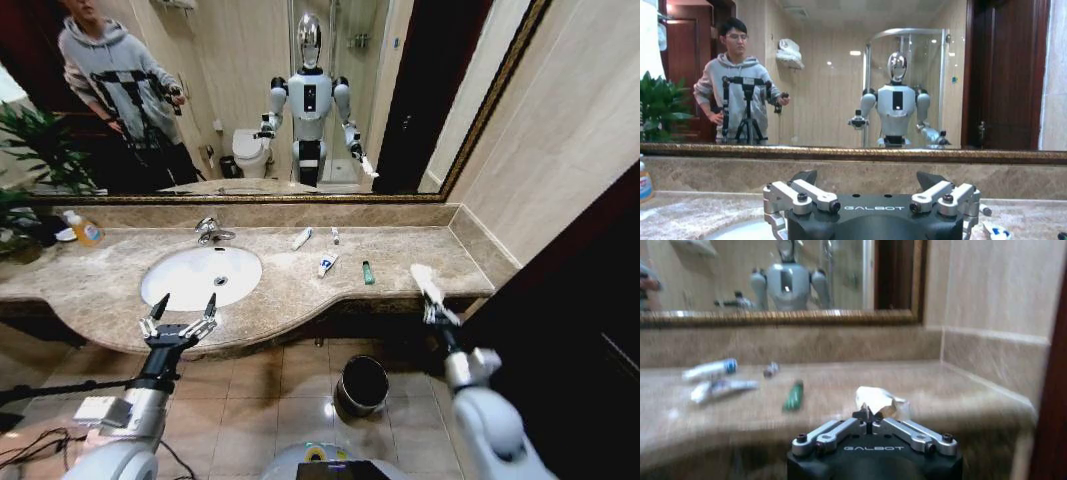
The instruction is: Pick up the trash from the sink and place it in the trash bin.
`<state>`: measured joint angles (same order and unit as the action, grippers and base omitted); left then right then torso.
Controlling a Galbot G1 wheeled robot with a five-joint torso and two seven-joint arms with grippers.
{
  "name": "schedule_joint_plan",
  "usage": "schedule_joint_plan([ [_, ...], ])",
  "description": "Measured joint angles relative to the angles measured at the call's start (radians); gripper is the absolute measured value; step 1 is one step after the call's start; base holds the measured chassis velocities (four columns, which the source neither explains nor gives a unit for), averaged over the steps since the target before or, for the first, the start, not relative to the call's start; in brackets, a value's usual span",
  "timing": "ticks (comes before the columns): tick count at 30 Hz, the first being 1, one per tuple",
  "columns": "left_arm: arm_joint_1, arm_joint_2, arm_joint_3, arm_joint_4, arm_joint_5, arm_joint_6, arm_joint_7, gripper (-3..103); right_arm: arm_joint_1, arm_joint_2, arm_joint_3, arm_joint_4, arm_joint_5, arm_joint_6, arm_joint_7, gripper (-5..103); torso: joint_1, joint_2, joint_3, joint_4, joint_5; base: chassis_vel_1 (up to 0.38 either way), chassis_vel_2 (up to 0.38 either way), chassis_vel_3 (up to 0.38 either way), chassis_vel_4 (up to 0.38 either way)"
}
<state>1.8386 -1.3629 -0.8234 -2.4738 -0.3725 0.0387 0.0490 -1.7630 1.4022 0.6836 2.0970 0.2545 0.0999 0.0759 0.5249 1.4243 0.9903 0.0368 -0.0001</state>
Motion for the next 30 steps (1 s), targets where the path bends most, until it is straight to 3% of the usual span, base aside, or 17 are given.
schedule_joint_plan([
  [2, 0.0, 0.0, 0.0, 0.0, 0.0, 0.0, 0.0, 100, -0.061, 0.041, -0.001, -0.017, -0.017, 0.049, -0.016, 0, 0.0, 0.0, 0.0, -0.0001, 0.0, 0.0, 0.0, 0.0, 0.0],
  [7, 0.0, 0.0, 0.0, 0.0, 0.0, 0.0, 0.0, 100, -0.138, 0.069, -0.018, -0.07, -0.037, 0.137, -0.032, 0, 0.0, 0.0, 0.0, -0.0002, -0.0001, 0.0, 0.0, 0.0, 0.0],
  [11, 0.0, 0.0, 0.0, 0.0, 0.0, 0.0, 0.0, 100, -0.152, 0.081, -0.054, -0.242, -0.109, 0.227, -0.046, 0, 0.0, 0.0, 0.0, -0.0001, -0.0001, 0.0, 0.0, 0.0, 0.0],
  [13, 0.0, 0.0, 0.0, 0.0, 0.0, 0.0, 0.0, 100, -0.143, 0.084, -0.055, -0.275, -0.123, 0.235, -0.048, 0, 0.0, 0.0, 0.0, -0.0001, -0.0001, 0.0, 0.0, 0.0, 0.0],
  [15, 0.0, 0.0, 0.0, 0.0, 0.0, 0.0, 0.0, 100, -0.091, 0.091, -0.059, -0.421, -0.17, 0.263, -0.052, 0, 0.0, 0.0, 0.0, -0.0001, 0.0003, 0.0, 0.0, 0.0, 0.0],
  [21, 0.0, 0.0, 0.0, 0.0, 0.0, 0.0, 0.0, 100, 0.058, 0.084, -0.082, -0.684, -0.215, 0.255, -0.072, 0, 0.0, 0.0, 0.0, 0.0, 0.0001, 0.0, 0.0, 0.0, 0.0],
  [30, 0.0, 0.0, 0.0, 0.0, 0.0, 0.0, 0.0, 100, 0.26, 0.099, -0.097, -0.929, -0.308, 0.269, -0.079, 0, 0.0, 0.0, 0.0, 0.0001, 0.0002, 0.0, 0.0, 0.0, 0.0],
])
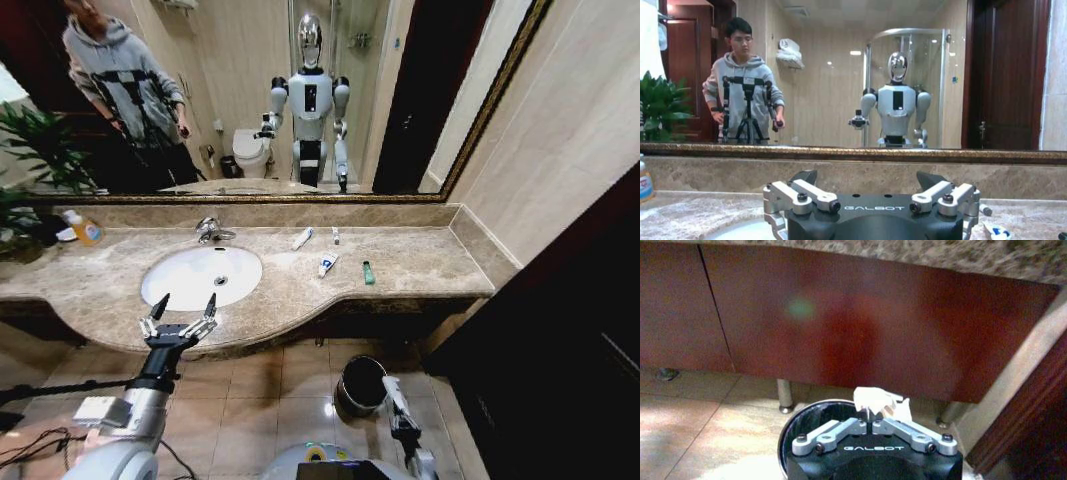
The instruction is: Pick up the trash from the sink and place it in the trash bin.
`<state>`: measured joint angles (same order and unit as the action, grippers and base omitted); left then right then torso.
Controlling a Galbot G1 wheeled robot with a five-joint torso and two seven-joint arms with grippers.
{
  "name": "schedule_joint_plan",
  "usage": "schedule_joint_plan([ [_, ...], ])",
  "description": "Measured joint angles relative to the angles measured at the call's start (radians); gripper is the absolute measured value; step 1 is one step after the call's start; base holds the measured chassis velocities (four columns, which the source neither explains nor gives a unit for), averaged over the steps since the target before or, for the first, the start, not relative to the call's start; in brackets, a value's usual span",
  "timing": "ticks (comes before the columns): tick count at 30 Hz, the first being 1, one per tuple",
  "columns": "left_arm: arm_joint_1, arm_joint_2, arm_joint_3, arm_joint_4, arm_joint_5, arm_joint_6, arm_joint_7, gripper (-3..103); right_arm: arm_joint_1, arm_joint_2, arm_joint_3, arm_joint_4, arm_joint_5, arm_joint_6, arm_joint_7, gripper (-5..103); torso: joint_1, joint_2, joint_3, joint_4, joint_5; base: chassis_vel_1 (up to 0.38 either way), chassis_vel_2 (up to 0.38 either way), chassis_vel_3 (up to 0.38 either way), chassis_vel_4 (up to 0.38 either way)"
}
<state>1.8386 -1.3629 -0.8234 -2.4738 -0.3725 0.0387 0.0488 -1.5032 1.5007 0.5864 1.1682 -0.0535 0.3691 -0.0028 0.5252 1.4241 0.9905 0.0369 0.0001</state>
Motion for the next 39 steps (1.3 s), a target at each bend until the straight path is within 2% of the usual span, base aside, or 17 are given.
schedule_joint_plan([
  [6, 0.0, 0.0, 0.0, 0.0, 0.0, 0.0, 0.0, 100, 0.09, 0.009, -0.011, -0.149, -0.028, 0.006, -0.01, 0, 0.0, 0.0, 0.0, -0.0001, -0.0002, 0.0, 0.0, 0.0, 0.0],
  [16, 0.0, 0.0, 0.0, 0.0, 0.0, 0.0, 0.0, 100, 0.176, 0.029, -0.02, -0.335, -0.096, 0.102, 0.004, -2, 0.0, 0.0, 0.0, -0.0002, -0.0002, 0.0, 0.0, 0.0, 0.0],
  [17, 0.0, 0.0, 0.0, 0.0, 0.0, 0.0, 0.0, 100, 0.186, 0.032, -0.02, -0.35, -0.106, 0.113, 0.011, 3, 0.0, 0.0, 0.0, -0.0001, -0.0002, 0.0, 0.0, 0.0, 0.0],
  [19, 0.0, 0.0, 0.0, 0.0, 0.0, 0.0, 0.0, 100, 0.192, 0.034, -0.02, -0.358, -0.111, 0.118, 0.015, 3, 0.0, 0.0, 0.0, -0.0001, -0.0002, 0.0, 0.0, 0.0, 0.0],
  [22, 0.0, 0.0, 0.0, 0.0, 0.0, 0.0, 0.0, 100, 0.207, 0.04, -0.02, -0.371, -0.12, 0.124, 0.027, 19, 0.0, 0.0, 0.0, -0.0001, -0.0002, 0.0, 0.0, 0.0, 0.0],
  [24, 0.0, 0.0, 0.0, 0.0, 0.0, 0.0, 0.0, 100, 0.208, 0.04, -0.02, -0.371, -0.12, 0.124, 0.027, 19, 0.0, 0.0, 0.0, -0.0001, -0.0002, 0.0, 0.0, 0.0, 0.0],
  [25, 0.0, 0.0, 0.0, 0.0, 0.0, 0.0, 0.0, 100, 0.208, 0.041, -0.02, -0.371, -0.12, 0.124, 0.028, 30, 0.0, 0.0, 0.0, -0.0001, -0.0002, 0.0, 0.0, 0.0, 0.0],
  [26, 0.0, 0.0, 0.0, 0.0, 0.0, 0.0, 0.0, 100, 0.208, 0.042, -0.02, -0.369, -0.12, 0.124, 0.028, 36, 0.0, 0.0, 0.0, -0.0002, -0.0002, 0.0, 0.0, 0.0, 0.0],
  [29, 0.0, 0.0, 0.0, 0.0, 0.0, 0.0, 0.0, 100, 0.206, 0.042, -0.02, -0.363, -0.12, 0.123, 0.029, 41, 0.0, 0.0, 0.0, -0.0001, -0.0002, 0.0, 0.0, 0.0, 0.0],
  [31, 0.0, 0.0, 0.0, 0.0, 0.0, 0.0, 0.0, 100, 0.199, 0.041, -0.018, -0.349, -0.117, 0.134, 0.037, 52, 0.0, 0.0, 0.0, -0.0001, -0.0002, 0.0, 0.0, 0.0, 0.0],
  [32, 0.0, 0.0, 0.0, 0.0, 0.0, 0.0, 0.0, 100, 0.196, 0.04, -0.015, -0.341, -0.12, 0.164, 0.052, 58, 0.0, 0.0, 0.0, -0.0002, -0.0002, 0.0, 0.0, 0.0, 0.0],
  [33, 0.0, 0.0, 0.0, 0.0, 0.0, 0.0, 0.0, 100, 0.196, 0.04, -0.015, -0.341, -0.12, 0.164, 0.052, 58, 0.0, 0.0, 0.0, -0.0002, -0.0002, 0.0, 0.0, 0.0, 0.0],
  [35, 0.0, 0.0, 0.0, 0.0, 0.0, 0.0, 0.0, 100, 0.168, 0.037, -0.002, -0.267, -0.133, 0.194, 0.078, 69, 0.0, 0.0, 0.0, 0.0, 0.0, 0.0, 0.0, 0.0, 0.0],
  [38, 0.0, 0.0, 0.0, 0.0, 0.0, 0.0, 0.0, 100, 0.13, 0.031, 0.002, -0.178, -0.121, 0.186, 0.086, 74, 0.0, 0.0, 0.0, -0.0001, 0.0, 0.0, 0.0, 0.0, 0.0],
  [39, 0.0, 0.0, 0.0, 0.0, 0.0, 0.0, 0.0, 100, 0.091, 0.023, 0.005, -0.084, -0.106, 0.17, 0.089, 80, 0.0, 0.0, 0.0, -0.0002, 0.0, 0.0, 0.0, 0.0, 0.0],
])
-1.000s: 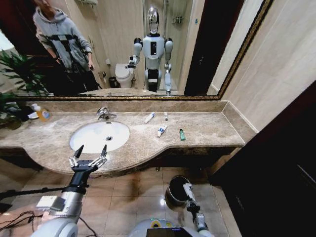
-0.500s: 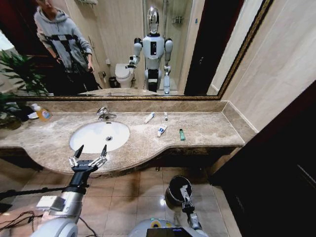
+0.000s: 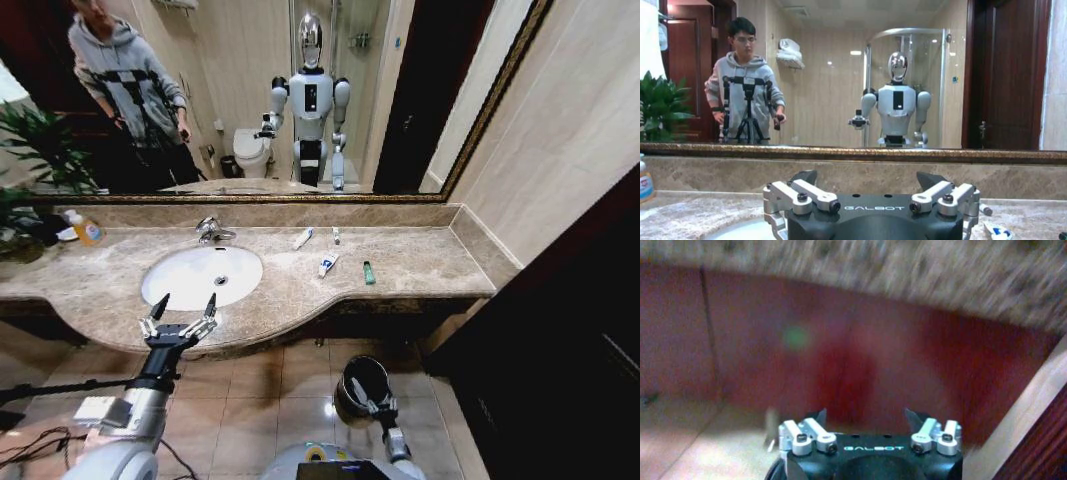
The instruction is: Pick up the trash from the sink and place it in the trash bin.
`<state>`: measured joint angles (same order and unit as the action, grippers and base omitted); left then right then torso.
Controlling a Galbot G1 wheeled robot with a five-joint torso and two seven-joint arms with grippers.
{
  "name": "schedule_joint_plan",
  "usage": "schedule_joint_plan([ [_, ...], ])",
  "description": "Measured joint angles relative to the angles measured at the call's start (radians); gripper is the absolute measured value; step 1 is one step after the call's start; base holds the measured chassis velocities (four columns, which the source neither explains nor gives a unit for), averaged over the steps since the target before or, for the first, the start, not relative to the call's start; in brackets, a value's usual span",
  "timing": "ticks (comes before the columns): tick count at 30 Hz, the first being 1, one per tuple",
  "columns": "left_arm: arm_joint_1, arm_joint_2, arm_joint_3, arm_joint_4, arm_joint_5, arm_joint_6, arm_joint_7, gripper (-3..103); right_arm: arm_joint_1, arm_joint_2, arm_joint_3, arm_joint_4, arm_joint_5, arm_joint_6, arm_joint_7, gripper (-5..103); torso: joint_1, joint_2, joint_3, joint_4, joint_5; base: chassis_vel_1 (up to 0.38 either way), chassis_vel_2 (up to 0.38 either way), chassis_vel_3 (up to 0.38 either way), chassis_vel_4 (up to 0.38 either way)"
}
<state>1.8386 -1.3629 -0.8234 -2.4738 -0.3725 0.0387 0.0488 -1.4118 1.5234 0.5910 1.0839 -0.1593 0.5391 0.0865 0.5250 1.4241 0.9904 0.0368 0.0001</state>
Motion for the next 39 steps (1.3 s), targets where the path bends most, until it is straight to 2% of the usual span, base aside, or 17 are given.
schedule_joint_plan([
  [2, 0.0, 0.0, 0.0, 0.0, 0.0, 0.0, 0.0, 100, -0.055, -0.01, 0.009, 0.129, 0.014, -0.028, 0.001, 90, 0.0, 0.0, 0.0, 0.0001, 0.0, 0.0, 0.0, 0.0, 0.0],
  [3, 0.0, 0.0, 0.0, 0.0, 0.0, 0.0, 0.0, 100, -0.091, -0.016, 0.012, 0.204, 0.029, -0.049, 0.001, 90, 0.0, 0.0, 0.0, 0.0001, 0.0, 0.0, 0.0, 0.0, 0.0],
  [4, 0.0, 0.0, 0.0, 0.0, 0.0, 0.0, 0.0, 100, -0.136, -0.024, 0.015, 0.289, 0.055, -0.076, 0.001, 95, 0.0, 0.0, 0.0, 0.0002, 0.0, 0.0, 0.0, 0.0, 0.0],
  [6, 0.0, 0.0, 0.0, 0.0, 0.0, 0.0, 0.0, 100, -0.174, -0.03, 0.017, 0.357, 0.08, -0.096, 0.0, 99, 0.0, 0.0, 0.0, -0.0001, -0.0003, 0.0, 0.0, 0.0, 0.0],
  [12, 0.0, 0.0, 0.0, 0.0, 0.0, 0.0, 0.0, 100, -0.341, -0.033, 0.039, 0.68, 0.164, -0.181, -0.004, 100, 0.0, 0.0, 0.0, -0.0001, 0.0, 0.0, 0.0, 0.0, 0.0],
  [18, 0.0, 0.0, 0.0, 0.0, 0.0, 0.0, 0.0, 100, -0.386, -0.041, 0.049, 0.886, 0.179, -0.246, -0.021, 100, 0.0, 0.0, 0.0, 0.0, -0.0001, 0.0, 0.0, 0.0, 0.0],
  [25, 0.0, 0.0, 0.0, 0.0, 0.0, 0.0, 0.0, 100, -0.346, -0.088, 0.041, 1.035, 0.211, -0.34, -0.039, 100, 0.0, 0.0, 0.0, -0.0001, 0.0, 0.0, 0.0, 0.0, 0.0],
  [27, 0.0, 0.0, 0.0, 0.0, 0.0, 0.0, 0.0, 100, -0.31, -0.12, 0.031, 1.068, 0.234, -0.382, -0.047, 100, 0.0, 0.0, 0.0, -0.0001, 0.0, 0.0, 0.0, 0.0, 0.0],
  [29, 0.0, 0.0, 0.0, 0.0, 0.0, 0.0, 0.0, 100, -0.225, -0.181, 0.006, 1.092, 0.286, -0.465, -0.054, 100, 0.0, 0.0, 0.0, 0.0, 0.0, 0.0, 0.0, 0.0, 0.0],
  [30, 0.0, 0.0, 0.0, 0.0, 0.0, 0.0, 0.0, 100, -0.225, -0.181, 0.006, 1.092, 0.286, -0.465, -0.054, 100, 0.0, 0.0, 0.0, 0.0, 0.0, 0.0, 0.0, 0.0, 0.0],
  [33, 0.0, 0.0, 0.0, 0.0, 0.0, 0.0, 0.0, 100, -0.094, -0.256, -0.04, 1.072, 0.362, -0.57, -0.059, 100, 0.0, 0.0, 0.0, 0.0002, 0.0001, 0.0, 0.0, 0.0, 0.0],
  [39, 0.0, 0.0, 0.0, 0.0, 0.0, 0.0, 0.0, 100, 0.025, -0.316, -0.101, 1.007, 0.436, -0.638, -0.056, 100, 0.0, 0.0, 0.0, 0.0001, 0.0001, 0.0, 0.0, 0.0, 0.0],
])
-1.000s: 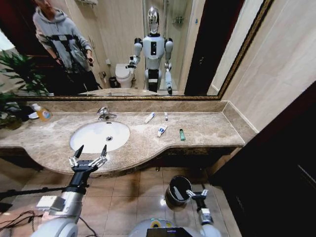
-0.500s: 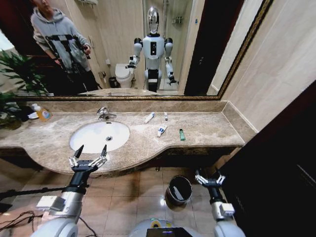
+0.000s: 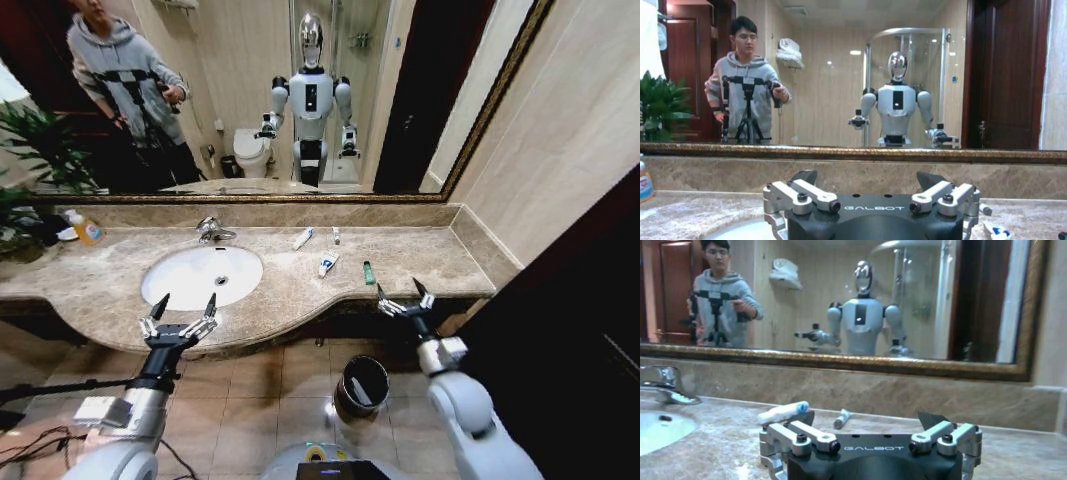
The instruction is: Pick up the trash from the sink and place it in the trash bin.
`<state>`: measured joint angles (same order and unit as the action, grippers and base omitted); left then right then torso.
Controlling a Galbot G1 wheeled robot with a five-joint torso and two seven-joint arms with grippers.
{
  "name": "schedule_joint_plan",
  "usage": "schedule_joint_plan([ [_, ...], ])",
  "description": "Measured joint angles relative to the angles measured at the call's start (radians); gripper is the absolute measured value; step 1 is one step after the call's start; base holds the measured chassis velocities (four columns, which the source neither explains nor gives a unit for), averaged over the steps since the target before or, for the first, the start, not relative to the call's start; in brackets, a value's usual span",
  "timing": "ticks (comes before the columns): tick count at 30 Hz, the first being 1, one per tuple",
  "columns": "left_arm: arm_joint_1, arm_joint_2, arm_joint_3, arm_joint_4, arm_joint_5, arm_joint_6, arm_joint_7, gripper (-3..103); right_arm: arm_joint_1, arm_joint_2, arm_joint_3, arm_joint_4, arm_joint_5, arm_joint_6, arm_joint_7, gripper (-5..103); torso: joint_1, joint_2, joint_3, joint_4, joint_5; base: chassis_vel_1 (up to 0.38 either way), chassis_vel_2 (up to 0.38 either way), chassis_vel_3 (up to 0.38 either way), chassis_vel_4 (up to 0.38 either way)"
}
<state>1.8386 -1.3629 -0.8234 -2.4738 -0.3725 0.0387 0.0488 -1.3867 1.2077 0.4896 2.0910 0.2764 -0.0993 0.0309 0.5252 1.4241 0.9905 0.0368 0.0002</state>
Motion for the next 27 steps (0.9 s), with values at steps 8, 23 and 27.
schedule_joint_plan([
  [8, 0.0, 0.0, 0.0, 0.0, 0.0, 0.0, 0.0, 100, 0.181, -0.065, -0.107, -0.14, 0.042, -0.024, -0.005, 100, 0.0, 0.0, 0.0, 0.0, -0.0001, 0.0, 0.0, 0.0, 0.0],
  [23, 0.0, 0.0, 0.0, 0.0, 0.0, 0.0, 0.0, 100, 0.408, -0.052, -0.222, -0.466, 0.093, -0.039, 0.001, 97, 0.0, 0.0, 0.0, 0.0, -0.0002, 0.0, 0.0, 0.0, 0.0],
  [27, 0.0, 0.0, 0.0, 0.0, 0.0, 0.0, 0.0, 100, 0.421, -0.04, -0.224, -0.507, 0.081, -0.028, -0.001, 90, 0.0, 0.0, 0.0, 0.0, -0.0002, 0.0, 0.0, 0.0, 0.0],
])
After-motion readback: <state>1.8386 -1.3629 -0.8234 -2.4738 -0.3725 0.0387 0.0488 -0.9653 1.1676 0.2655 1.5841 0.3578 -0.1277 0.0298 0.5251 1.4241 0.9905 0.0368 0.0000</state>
